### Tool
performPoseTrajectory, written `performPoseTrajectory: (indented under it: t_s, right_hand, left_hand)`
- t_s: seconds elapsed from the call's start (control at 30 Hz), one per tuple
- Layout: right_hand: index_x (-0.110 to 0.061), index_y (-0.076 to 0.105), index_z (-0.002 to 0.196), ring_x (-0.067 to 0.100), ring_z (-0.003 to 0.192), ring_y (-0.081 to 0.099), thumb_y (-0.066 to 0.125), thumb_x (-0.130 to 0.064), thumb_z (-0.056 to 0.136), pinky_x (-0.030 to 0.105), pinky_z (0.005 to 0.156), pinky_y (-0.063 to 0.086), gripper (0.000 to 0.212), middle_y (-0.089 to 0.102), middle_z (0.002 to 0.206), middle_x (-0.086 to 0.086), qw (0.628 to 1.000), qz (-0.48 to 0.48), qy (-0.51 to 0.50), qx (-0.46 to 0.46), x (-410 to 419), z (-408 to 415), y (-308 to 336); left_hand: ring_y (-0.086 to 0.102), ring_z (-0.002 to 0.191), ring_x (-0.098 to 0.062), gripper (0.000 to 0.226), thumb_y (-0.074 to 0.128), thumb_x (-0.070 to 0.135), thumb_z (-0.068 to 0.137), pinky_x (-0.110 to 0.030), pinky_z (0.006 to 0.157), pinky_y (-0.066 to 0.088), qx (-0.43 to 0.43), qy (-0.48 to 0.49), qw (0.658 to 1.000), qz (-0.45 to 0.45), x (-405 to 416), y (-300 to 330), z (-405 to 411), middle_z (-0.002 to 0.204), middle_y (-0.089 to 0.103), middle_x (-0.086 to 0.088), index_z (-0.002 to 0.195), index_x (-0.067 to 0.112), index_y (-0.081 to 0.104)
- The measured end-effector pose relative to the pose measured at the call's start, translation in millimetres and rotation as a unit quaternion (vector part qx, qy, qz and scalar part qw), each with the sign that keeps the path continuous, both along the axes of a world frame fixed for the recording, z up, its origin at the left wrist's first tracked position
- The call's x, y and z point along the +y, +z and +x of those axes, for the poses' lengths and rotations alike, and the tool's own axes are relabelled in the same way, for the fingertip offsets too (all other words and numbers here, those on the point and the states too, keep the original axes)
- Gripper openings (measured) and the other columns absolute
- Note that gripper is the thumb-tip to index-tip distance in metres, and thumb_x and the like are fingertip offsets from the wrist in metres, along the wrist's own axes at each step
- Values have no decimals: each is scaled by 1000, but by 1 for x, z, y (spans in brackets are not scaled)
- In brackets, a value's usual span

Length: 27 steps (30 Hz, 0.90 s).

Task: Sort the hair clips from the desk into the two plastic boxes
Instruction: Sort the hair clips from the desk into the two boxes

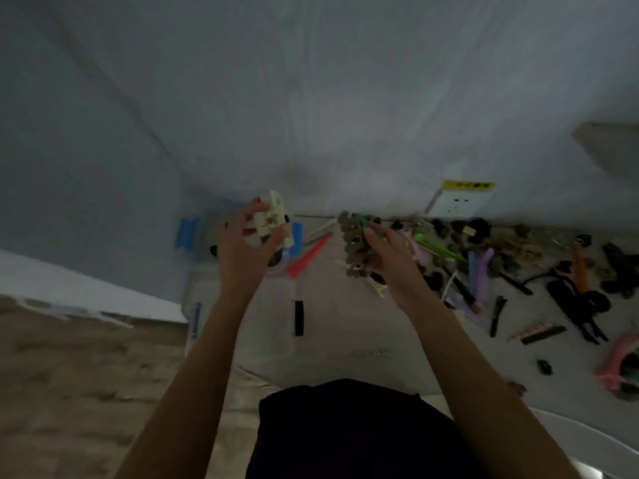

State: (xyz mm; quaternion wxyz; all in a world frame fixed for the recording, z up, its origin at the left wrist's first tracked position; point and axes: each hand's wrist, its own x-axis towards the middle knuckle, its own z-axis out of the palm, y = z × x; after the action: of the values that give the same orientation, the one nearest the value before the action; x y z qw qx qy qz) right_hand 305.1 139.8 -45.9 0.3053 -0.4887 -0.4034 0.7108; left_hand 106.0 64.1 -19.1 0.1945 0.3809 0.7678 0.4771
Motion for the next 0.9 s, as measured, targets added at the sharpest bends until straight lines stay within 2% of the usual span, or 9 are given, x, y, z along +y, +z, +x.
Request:
performPoseTrajectory:
  t_s: [0.1,0.2,0.3,0.4,0.43,0.5,0.63,0.8,0.9]
  right_hand:
    - [-10,46,128,14,80,64,48,-23,95,27,74,52,35,65,101,8,998,7,55,7,-1,-38,8]
    - [-14,41,130,9,71,62,47,-18,96,23,69,51,36,63,87,0,995,33,90,-7,0,-75,13]
    - [-16,40,132,12,75,61,51,-21,94,23,72,51,40,64,91,2,989,57,129,-46,3,-103,18]
    - [-16,39,132,9,73,59,53,-25,93,15,65,50,42,63,98,5,982,70,154,-88,8,-126,22]
    - [-15,39,131,9,73,59,53,-26,93,16,65,50,43,63,99,6,979,79,158,-102,9,-131,22]
    - [-15,41,131,11,77,60,54,-29,92,22,71,51,43,65,103,8,967,116,169,-150,12,-139,21]
    - [-16,45,125,18,81,64,55,-34,91,33,78,55,41,68,100,9,909,251,211,-258,15,-153,21]
    - [-10,44,126,28,87,63,55,-36,90,26,67,41,46,68,99,13,807,389,248,-369,12,-167,16]
    - [-6,44,124,28,88,62,54,-34,91,25,66,36,44,66,101,14,797,383,271,-379,7,-176,13]
  left_hand:
    - [61,90,-13,39,76,29,74,-31,80,53,22,42,997,-61,-16,3,-50,105,65,-1,109,22,59]
    - [60,85,-17,41,76,24,74,-23,74,42,91,-32,982,-163,-13,-7,-84,104,66,-7,111,13,60]
    - [62,95,-28,38,74,23,76,-24,73,39,98,-114,963,-225,4,-28,-95,104,66,-13,108,8,61]
    - [60,103,-30,35,71,24,79,-30,91,41,109,-148,945,-270,19,-42,-97,107,67,-13,107,4,62]
    - [59,105,-30,33,68,23,82,-34,99,39,118,-157,939,-281,22,-44,-98,109,66,-13,108,3,62]
    - [58,105,-29,32,66,23,84,-36,100,40,121,-163,936,-287,26,-48,-101,109,66,-13,109,4,60]
    - [60,101,-29,32,65,17,84,-20,75,37,87,-141,948,-273,25,-54,-111,109,65,-17,110,0,58]
    - [61,95,-30,30,65,28,82,-34,79,49,164,-128,925,-317,17,-58,-117,102,67,-14,99,3,64]
    - [60,92,-32,27,64,29,81,-40,74,51,217,-146,914,-309,11,-63,-118,94,67,-16,87,3,65]
